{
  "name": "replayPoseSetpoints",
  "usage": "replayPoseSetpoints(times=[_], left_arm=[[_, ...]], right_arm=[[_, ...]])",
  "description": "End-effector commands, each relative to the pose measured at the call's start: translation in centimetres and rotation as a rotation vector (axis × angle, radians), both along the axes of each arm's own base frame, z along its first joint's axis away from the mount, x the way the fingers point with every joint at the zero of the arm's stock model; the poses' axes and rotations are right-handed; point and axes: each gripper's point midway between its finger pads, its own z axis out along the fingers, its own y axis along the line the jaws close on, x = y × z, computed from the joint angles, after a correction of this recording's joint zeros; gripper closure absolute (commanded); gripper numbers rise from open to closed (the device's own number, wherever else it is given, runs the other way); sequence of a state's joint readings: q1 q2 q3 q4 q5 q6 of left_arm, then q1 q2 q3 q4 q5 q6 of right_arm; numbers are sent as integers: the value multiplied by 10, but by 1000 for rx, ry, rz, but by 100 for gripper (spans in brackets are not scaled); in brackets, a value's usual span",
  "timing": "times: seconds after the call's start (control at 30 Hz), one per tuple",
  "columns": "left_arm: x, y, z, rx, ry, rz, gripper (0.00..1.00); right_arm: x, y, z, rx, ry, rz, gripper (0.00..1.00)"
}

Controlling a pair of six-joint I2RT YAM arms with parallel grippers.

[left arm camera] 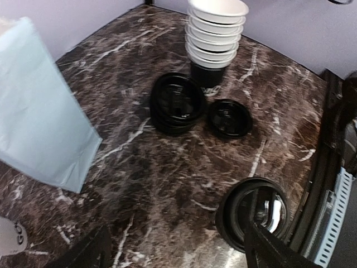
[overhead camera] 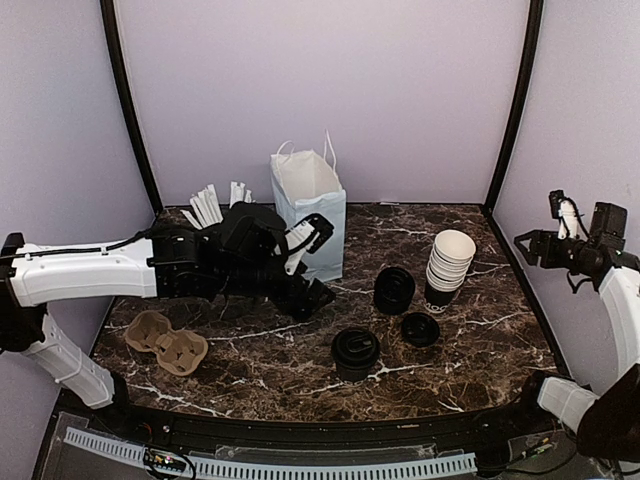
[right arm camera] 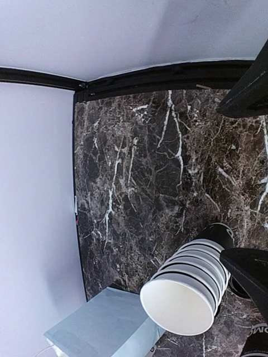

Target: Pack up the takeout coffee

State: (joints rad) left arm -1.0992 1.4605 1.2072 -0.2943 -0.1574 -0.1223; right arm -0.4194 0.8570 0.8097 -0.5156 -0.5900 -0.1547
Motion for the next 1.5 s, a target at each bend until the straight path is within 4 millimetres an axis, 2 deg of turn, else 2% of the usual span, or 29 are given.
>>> replayPoseSetpoints(times=[0.0,0.1,0.13,0.17,0.2,0.23,0.27,0.53,0.57,0.83,1.0,1.1,1.3,1.47], left_arm=[[-58,-42,3,-13,69,-318,13],[-71,-51,-9,74,83,-387,12],[-72,-55,-21,109,92,-409,12],[-73,-55,-23,131,98,-419,12],[-72,-58,-35,168,103,-430,12],[-69,-59,-36,188,99,-428,12],[-68,-61,-47,219,103,-436,13],[-63,-74,-68,297,129,-456,10],[-62,-76,-71,302,128,-457,4],[-63,-83,-78,301,151,-467,5],[-64,-82,-72,289,149,-464,5],[-63,-80,-74,305,152,-459,6],[-63,-69,-84,351,169,-441,16],[-63,-68,-83,350,176,-432,22]], right_arm=[[3,6,26,-24,-132,44,18],[0,6,20,-37,-128,42,18],[0,5,19,-39,-128,41,17],[0,6,18,-38,-129,44,16],[1,7,17,-34,-127,51,16],[1,8,16,-29,-124,59,16],[3,8,14,-23,-117,64,15],[2,9,11,-24,-108,72,15],[2,9,11,-23,-109,74,15],[4,12,8,-9,-95,93,15],[4,13,7,-4,-92,103,15],[5,12,6,-5,-89,102,15],[6,12,4,-2,-83,105,15],[5,13,4,-2,-86,105,15]])
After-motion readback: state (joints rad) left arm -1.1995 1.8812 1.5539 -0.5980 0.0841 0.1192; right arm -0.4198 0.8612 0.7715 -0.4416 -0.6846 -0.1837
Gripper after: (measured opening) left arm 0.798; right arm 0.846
